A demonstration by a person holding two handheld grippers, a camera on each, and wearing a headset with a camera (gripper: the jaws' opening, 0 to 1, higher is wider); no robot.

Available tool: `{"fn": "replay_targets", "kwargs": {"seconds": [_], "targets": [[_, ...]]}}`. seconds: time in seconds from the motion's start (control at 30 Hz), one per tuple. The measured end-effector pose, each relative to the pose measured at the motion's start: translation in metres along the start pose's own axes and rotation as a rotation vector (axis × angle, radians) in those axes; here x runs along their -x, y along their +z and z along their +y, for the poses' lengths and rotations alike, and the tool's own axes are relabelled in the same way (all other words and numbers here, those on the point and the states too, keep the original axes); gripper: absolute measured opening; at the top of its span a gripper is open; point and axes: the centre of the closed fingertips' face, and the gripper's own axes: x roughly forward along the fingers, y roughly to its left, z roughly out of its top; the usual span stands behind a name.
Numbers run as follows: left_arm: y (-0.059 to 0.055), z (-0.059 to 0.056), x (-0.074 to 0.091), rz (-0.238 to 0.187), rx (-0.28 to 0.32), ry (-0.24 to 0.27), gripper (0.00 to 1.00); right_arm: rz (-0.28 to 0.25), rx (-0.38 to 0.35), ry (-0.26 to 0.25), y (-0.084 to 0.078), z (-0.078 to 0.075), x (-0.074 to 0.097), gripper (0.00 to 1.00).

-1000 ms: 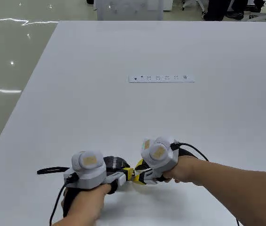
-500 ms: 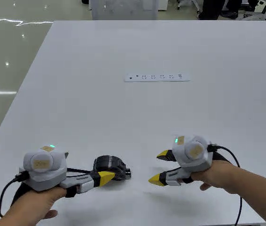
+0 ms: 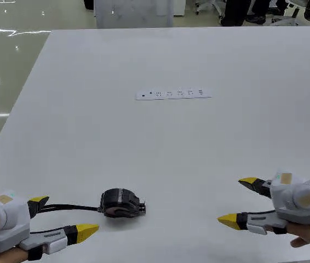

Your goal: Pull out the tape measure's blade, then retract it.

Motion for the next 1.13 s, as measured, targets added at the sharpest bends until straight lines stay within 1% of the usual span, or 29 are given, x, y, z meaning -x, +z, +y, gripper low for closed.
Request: {"fn": "replay_targets", "kwargs": {"seconds": [0.03,0.07,0.1,0.17,0.23,0.27,0.33,0.4,0.43,0.5,0.53,0.6,0.63,0.67,0.7,0.73,0.77,0.83,0.93,1.03,1.13], "targets": [[0.002,0.0,0.002,-0.006,-0.038,0.002,0.97,0.001,-0.009,-0.005,-0.004,-0.002,0.006,0.77],[0.003,-0.002,0.002,-0.006,-0.047,-0.012,0.99,0.002,-0.017,-0.006,-0.006,-0.003,0.009,0.79],[0.001,-0.004,0.003,0.008,-0.053,-0.021,1.0,0.004,-0.021,-0.011,-0.011,-0.005,0.013,0.8],[-0.001,-0.002,0.004,0.029,-0.072,-0.016,1.0,0.007,-0.028,-0.02,-0.017,-0.007,0.018,0.84],[-0.001,-0.001,0.005,0.034,-0.072,-0.02,1.0,0.012,-0.036,-0.034,-0.024,-0.009,0.024,0.86],[-0.001,-0.001,0.005,0.042,-0.065,-0.023,1.0,0.011,-0.039,-0.044,-0.027,-0.012,0.027,0.87],[-0.001,-0.003,0.006,0.042,-0.063,-0.034,1.0,0.013,-0.04,-0.058,-0.03,-0.015,0.03,0.88],[-0.003,-0.007,0.006,0.064,-0.068,-0.042,1.0,0.028,-0.017,-0.067,-0.034,-0.016,0.035,0.88],[-0.004,-0.008,0.006,0.065,-0.074,-0.044,1.0,0.032,-0.011,-0.073,-0.036,-0.018,0.037,0.89],[-0.005,-0.01,0.007,0.066,-0.074,-0.052,1.0,0.028,-0.025,-0.077,-0.037,-0.021,0.04,0.89],[-0.005,-0.01,0.007,0.059,-0.063,-0.056,1.0,0.031,-0.029,-0.084,-0.038,-0.022,0.042,0.89],[-0.006,-0.008,0.008,0.06,-0.052,-0.049,1.0,0.037,-0.027,-0.082,-0.039,-0.019,0.042,0.9],[-0.006,-0.003,0.009,0.065,-0.059,-0.023,1.0,0.04,-0.028,-0.078,-0.039,-0.016,0.043,0.91],[-0.007,-0.001,0.01,0.066,-0.061,-0.012,1.0,0.043,-0.027,-0.077,-0.04,-0.015,0.043,0.92],[-0.005,-0.002,0.011,0.052,-0.054,-0.019,1.0,0.047,-0.024,-0.075,-0.042,-0.014,0.043,0.93],[-0.005,-0.003,0.012,0.051,-0.043,-0.026,1.0,0.049,-0.026,-0.075,-0.043,-0.013,0.044,0.94],[-0.007,-0.004,0.012,0.057,-0.048,-0.029,1.0,0.049,-0.042,-0.078,-0.044,-0.012,0.044,0.95],[-0.008,-0.005,0.013,0.054,-0.094,-0.029,1.0,0.04,-0.054,-0.075,-0.044,-0.01,0.045,0.98],[-0.012,-0.005,0.014,0.073,-0.083,-0.029,1.0,0.037,-0.056,-0.086,-0.047,-0.006,0.048,0.99],[-0.013,-0.005,0.015,0.07,-0.087,-0.034,1.0,0.035,-0.063,-0.091,-0.048,-0.007,0.049,0.98],[-0.015,-0.003,0.014,0.076,-0.094,-0.025,1.0,0.034,-0.05,-0.091,-0.047,-0.006,0.051,0.97]]}}
